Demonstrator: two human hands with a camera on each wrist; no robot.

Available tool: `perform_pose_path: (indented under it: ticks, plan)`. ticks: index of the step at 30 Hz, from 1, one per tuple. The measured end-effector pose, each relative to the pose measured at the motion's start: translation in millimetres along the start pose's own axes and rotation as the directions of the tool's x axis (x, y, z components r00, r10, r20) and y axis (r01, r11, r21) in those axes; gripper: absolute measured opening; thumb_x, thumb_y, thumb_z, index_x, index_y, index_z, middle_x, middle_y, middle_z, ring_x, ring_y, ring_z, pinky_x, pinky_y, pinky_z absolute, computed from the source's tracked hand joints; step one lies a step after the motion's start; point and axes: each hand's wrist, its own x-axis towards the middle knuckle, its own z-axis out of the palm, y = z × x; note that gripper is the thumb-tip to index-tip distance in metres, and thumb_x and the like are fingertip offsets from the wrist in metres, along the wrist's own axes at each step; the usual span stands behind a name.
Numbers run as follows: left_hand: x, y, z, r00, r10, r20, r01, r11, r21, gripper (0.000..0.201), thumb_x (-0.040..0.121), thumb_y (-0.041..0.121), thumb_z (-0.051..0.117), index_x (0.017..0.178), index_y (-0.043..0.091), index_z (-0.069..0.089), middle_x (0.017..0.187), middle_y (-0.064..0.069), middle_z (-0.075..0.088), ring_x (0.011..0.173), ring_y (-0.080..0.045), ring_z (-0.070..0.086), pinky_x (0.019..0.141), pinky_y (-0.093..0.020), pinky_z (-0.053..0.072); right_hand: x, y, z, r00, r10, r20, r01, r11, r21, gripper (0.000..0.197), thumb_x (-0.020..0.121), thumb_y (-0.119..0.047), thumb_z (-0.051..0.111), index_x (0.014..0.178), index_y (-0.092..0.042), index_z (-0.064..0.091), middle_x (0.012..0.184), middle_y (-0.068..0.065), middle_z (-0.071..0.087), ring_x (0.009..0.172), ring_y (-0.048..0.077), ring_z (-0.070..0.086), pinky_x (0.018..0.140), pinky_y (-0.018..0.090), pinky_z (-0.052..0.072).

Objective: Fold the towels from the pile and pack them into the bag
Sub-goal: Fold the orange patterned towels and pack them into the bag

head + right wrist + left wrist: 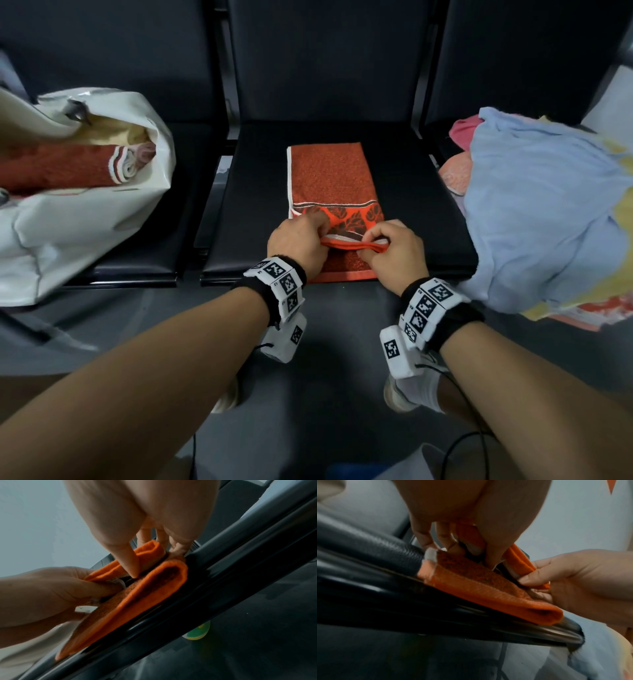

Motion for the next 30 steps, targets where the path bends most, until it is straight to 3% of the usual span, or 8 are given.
perform_pose_path:
  ticks: [2,7,12,18,21,26,30]
  plan:
    - [-1,-1,0,0.999,0.053,-0.01,-0.053,0.999,0.008,0.016,0.084,0.013,0.058,0.078,0.023,0.047,0.089,0.007,0.054,0.083,-0.025,0.052,0.068,-0.033,0.036,-1,1,1,1.0,-0.015,-0.003,0.015,1.0,-0.007,0.021,0.069,-0.005,0.084,0.074,-0.02,0.069,0.092,-0.006,0.063,0.084,0.008,0.06,0.078,0.005,0.037]
    - [-5,-4,6,0.993,0.118,0.025,-0.12,0.987,0.106,0.018,0.087,0.015,0.059,0.08,0.027,0.046,0.101,0.007,0.053,0.096,-0.026,0.052,0.07,-0.034,0.035,-7,5,-2,0.998,-0.055,0.014,0.056,0.998,-0.017,0.022,0.068,0.002,0.079,0.069,-0.017,0.068,0.094,-0.003,0.064,0.089,0.011,0.063,0.08,0.003,0.037]
    - [-11,-3,2,0.981,0.103,0.166,-0.137,0.969,0.207,0.016,0.085,0.032,0.063,0.088,0.031,0.047,0.116,0.003,0.052,0.114,-0.026,0.046,0.092,-0.044,0.041,-10,8,-2,0.993,-0.113,0.03,0.115,0.99,-0.079,0.019,0.067,0.003,0.076,0.068,-0.013,0.067,0.096,-0.003,0.063,0.091,0.011,0.062,0.083,-0.003,0.032]
    - [-20,-5,-6,0.978,0.086,0.193,-0.119,0.979,0.167,0.012,0.087,0.036,0.063,0.086,0.031,0.052,0.119,0.001,0.052,0.114,-0.028,0.047,0.096,-0.045,0.046,-21,12,-3,0.987,-0.161,0.021,0.163,0.983,-0.084,0.024,0.068,0.001,0.077,0.069,-0.018,0.063,0.098,-0.004,0.061,0.09,0.01,0.06,0.083,-0.003,0.032]
    - [-25,-4,-7,0.984,0.076,0.163,-0.108,0.974,0.199,0.011,0.085,0.04,0.064,0.084,0.034,0.055,0.121,0.004,0.052,0.117,-0.028,0.044,0.099,-0.044,0.041,-25,12,-3,0.984,-0.177,0.032,0.179,0.98,-0.089,0.022,0.068,0.002,0.077,0.069,-0.017,0.064,0.1,-0.004,0.058,0.092,0.011,0.06,0.083,-0.003,0.031]
    - [-33,-4,-7,0.986,0.158,0.052,-0.165,0.895,0.414,0.019,0.08,0.047,0.063,0.092,0.034,0.069,0.12,0.009,0.051,0.116,-0.028,0.036,0.095,-0.043,0.029,-29,16,-4,0.979,-0.164,0.121,0.183,0.97,-0.159,0.017,0.068,-0.004,0.078,0.075,-0.015,0.066,0.109,-0.008,0.053,0.106,0.018,0.058,0.09,0.019,0.037]
    - [-36,-8,-5,0.972,0.189,0.142,-0.231,0.892,0.388,0.021,0.081,0.045,0.066,0.098,0.033,0.067,0.127,0.006,0.049,0.12,-0.026,0.038,0.101,-0.043,0.03,-32,15,-6,0.974,-0.134,0.183,0.172,0.962,-0.211,0.026,0.065,-0.009,0.084,0.081,-0.016,0.065,0.118,-0.006,0.05,0.115,0.018,0.049,0.095,0.024,0.033]
